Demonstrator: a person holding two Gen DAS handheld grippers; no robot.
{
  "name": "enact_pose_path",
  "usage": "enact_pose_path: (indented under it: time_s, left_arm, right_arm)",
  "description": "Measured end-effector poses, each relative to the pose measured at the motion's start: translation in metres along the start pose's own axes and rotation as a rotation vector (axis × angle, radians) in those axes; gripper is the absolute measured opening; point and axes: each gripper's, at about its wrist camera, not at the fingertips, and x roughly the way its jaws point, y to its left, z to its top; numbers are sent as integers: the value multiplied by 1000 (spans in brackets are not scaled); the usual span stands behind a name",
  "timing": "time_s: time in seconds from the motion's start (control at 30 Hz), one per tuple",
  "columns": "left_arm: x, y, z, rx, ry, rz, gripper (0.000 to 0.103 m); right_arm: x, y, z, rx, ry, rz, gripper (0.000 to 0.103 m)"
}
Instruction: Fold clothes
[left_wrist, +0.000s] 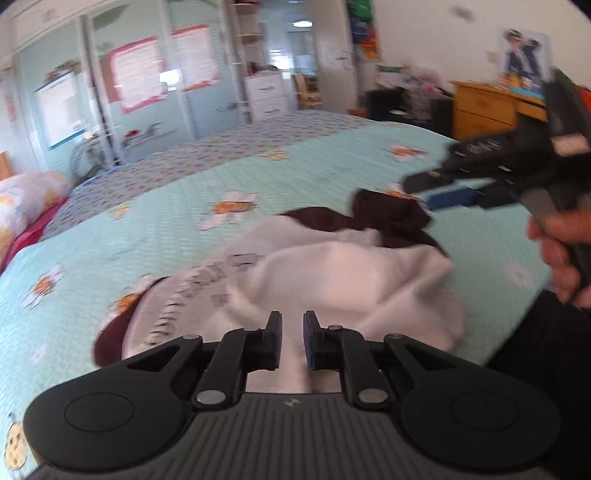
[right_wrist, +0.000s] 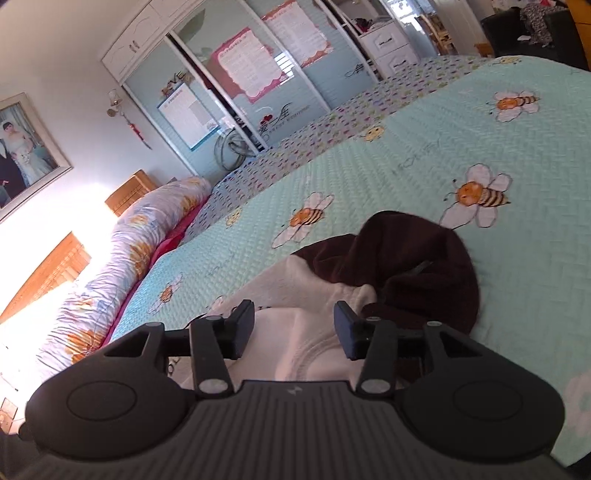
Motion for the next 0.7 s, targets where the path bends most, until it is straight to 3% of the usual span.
enact_pose_path:
  time_s: [0.07, 0.1, 0.23, 0.27, 0.3, 0.43, 0.5, 0.57, 0.63, 0.67, 0.7]
  left_arm:
    - [7, 22, 1, -45, 23, 72, 20]
    - [10, 33, 0, -63, 37, 106, 20]
    - [25, 70, -12, -145, 106, 199, 26]
    - [30, 79, -15, -172, 127, 214, 36]
    - [35, 88, -19, -205, 148, 214, 42]
    - [64, 94, -33, -246, 267, 199, 44]
    - [75, 89, -41, -240, 315, 164, 63]
    - [91, 81, -49, -233, 363, 158, 69]
    - [105, 72, -53, -230, 396, 168, 68]
    - [105, 68, -52, -228, 389, 163, 61]
    - [106, 64, -51, -227, 383, 158, 37]
  right_arm:
    - [4, 10, -3, -27, 24, 25, 70]
    - [10, 17, -5, -51, 45, 34, 73]
    - [44, 32, -11, -78, 120, 43, 75]
    - [53, 34, -12, -67, 137, 49, 75]
    - [61, 36, -14, -82, 150, 41, 75]
    - [92, 38, -24, -169, 198, -68, 75]
    - [92, 33, -27, -161, 207, -78, 75]
    - [92, 27, -31, -154, 215, -88, 75]
    - [93, 22, -35, -146, 224, -98, 76]
    - [93, 19, -37, -142, 228, -103, 74]
    - [93, 16, -39, -138, 232, -108, 68]
